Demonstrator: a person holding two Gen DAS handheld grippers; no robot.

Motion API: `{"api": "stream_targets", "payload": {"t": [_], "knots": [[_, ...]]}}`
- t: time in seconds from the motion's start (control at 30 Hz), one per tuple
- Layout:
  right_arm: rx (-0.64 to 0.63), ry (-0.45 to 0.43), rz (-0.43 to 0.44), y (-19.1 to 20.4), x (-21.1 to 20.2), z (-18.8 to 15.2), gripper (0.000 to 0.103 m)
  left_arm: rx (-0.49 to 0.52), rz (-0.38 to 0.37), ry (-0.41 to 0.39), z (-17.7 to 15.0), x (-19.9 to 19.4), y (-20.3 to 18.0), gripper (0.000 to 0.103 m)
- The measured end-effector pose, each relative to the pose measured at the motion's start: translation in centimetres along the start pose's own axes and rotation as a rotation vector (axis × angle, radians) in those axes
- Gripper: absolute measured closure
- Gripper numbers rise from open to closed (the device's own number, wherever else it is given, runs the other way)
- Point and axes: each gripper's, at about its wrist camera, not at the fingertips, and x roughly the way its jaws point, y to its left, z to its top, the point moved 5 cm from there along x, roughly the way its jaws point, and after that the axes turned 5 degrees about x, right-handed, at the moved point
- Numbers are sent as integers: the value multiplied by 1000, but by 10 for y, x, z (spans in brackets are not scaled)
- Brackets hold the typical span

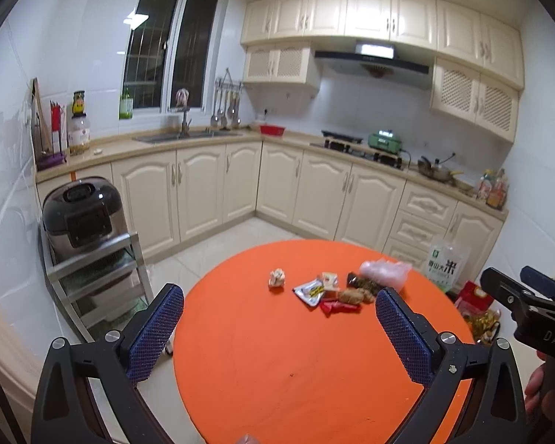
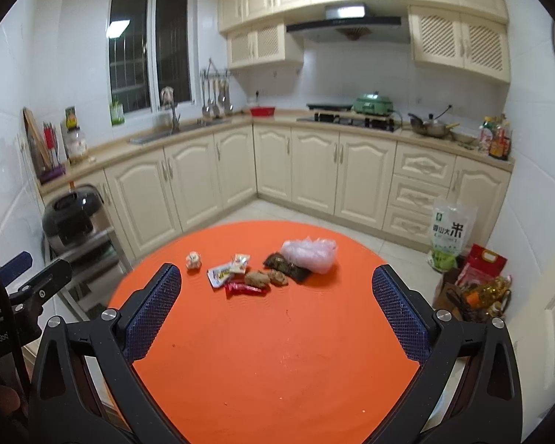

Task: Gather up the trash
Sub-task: 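Move both open tools back to the trash pile on the table, then grasp the brown lump with the right tool while the left grasps crumpled paper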

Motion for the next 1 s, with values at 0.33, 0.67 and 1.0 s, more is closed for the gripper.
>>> {"api": "stream_targets", "payload": {"t": [0.33,0.67,1.0], "knots": [[24,189,47,1,106,-19,0,-3,-7,149,55,130,-4,1],[20,372,82,1,225,-44,25,2,-1,284,108,278,-22,1],[-6,424,76,15,275,-59,40,9,5,354,145,388,-25,1]]}}
